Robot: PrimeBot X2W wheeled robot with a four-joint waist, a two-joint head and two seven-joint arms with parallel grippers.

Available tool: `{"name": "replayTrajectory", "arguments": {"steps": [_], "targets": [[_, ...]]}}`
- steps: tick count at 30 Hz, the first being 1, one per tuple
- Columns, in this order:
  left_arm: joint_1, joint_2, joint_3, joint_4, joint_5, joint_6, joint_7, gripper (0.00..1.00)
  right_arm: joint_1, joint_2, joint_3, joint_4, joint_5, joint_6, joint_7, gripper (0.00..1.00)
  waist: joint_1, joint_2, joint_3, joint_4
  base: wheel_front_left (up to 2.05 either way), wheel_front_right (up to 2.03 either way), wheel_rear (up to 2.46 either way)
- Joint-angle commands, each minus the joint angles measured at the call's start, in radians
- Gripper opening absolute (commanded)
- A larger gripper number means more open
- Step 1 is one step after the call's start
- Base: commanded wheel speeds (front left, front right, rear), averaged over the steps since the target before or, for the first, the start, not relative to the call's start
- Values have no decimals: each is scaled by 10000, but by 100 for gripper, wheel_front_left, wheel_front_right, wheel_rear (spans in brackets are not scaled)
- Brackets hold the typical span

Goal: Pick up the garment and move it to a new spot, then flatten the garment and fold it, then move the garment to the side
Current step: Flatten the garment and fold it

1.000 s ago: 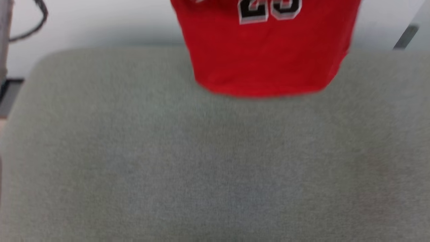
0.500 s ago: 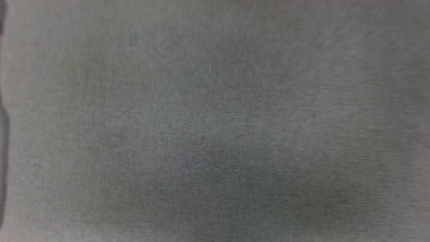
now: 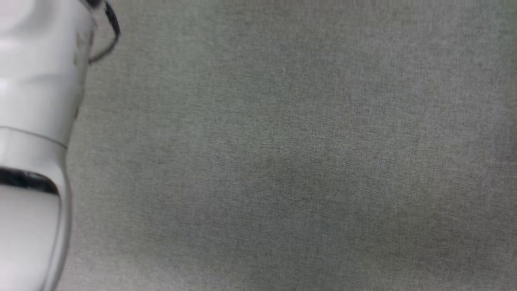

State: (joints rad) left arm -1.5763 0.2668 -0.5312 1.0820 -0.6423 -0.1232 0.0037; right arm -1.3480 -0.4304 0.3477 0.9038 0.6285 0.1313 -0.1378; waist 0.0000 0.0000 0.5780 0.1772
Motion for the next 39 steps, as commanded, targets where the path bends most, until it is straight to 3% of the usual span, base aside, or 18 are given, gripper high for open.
{"name": "replayTrajectory", "arguments": {"steps": [1, 8, 17, 22, 28, 39], "targets": [[352, -22, -55, 43, -106, -31, 61, 0, 298, -178, 138, -138, 194, -10, 178, 0, 0, 0, -448, 93, 0, 0, 0], [2092, 145, -577, -335, -497, -76, 845, 0, 1816, -1037, 544, -844, 1835, -10, 2460, 0, 0, 0, -1509, 91, 0, 0, 0], [4552, 1160, -631, -1813, -1153, -35, 1303, 0, 4212, -2171, 602, -2377, 3379, -10, 4640, 0, 0, 0, -2801, -42, 0, 0, 0], [6066, 1783, -531, -3310, -1525, 356, 1865, 0, 5654, -2663, 675, -3327, 4003, -10, 5712, 0, 0, 0, -3482, -159, 0, 0, 0], [8397, 2753, -491, -6304, -2008, 1411, 3012, 0, 7448, -3136, 683, -4575, 4405, -10, 6257, 0, 0, 0, -4114, -254, 0, 0, 0], [12906, 4906, -362, -12181, -2772, 4300, 4908, 0, 10696, -4253, 494, -6601, 5145, -10, 7668, 0, 0, 0, -4639, -315, 0, 0, 0]]}}
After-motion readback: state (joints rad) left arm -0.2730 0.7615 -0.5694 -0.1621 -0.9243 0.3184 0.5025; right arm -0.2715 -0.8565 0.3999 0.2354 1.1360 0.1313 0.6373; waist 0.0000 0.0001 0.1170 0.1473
